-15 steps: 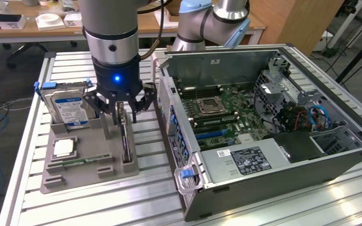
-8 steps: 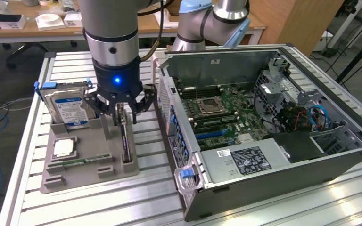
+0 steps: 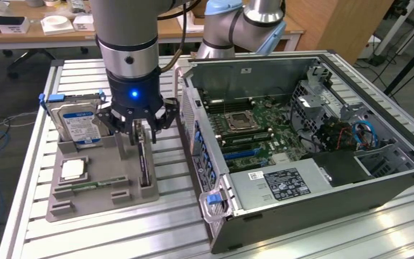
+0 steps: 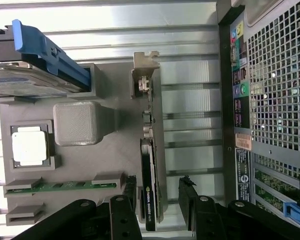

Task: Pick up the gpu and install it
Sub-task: 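Pick up the gpu and move the gpu toward the slot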

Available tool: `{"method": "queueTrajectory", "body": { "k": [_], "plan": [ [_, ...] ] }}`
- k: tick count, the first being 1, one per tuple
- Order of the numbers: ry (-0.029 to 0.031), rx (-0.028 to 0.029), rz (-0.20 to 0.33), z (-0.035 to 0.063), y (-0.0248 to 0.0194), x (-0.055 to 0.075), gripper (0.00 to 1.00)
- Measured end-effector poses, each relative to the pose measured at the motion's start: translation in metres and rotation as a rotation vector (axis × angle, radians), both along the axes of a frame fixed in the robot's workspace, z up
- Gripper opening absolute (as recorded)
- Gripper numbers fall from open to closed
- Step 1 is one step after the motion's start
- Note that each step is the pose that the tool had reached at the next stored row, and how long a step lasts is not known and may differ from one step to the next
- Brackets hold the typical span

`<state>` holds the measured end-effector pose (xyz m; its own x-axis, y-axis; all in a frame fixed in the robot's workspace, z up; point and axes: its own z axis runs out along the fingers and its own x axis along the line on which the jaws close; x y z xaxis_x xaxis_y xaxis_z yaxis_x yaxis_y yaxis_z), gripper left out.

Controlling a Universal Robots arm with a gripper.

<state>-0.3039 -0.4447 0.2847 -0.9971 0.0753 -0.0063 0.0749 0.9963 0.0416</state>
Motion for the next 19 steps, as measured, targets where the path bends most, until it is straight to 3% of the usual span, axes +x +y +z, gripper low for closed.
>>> {"method": "queueTrajectory", "body": {
  "k": [19],
  "plan": [
    [-0.0001, 0.0000, 0.000, -0.0086, 0.0000, 0.0000, 0.47]
  ]
}}
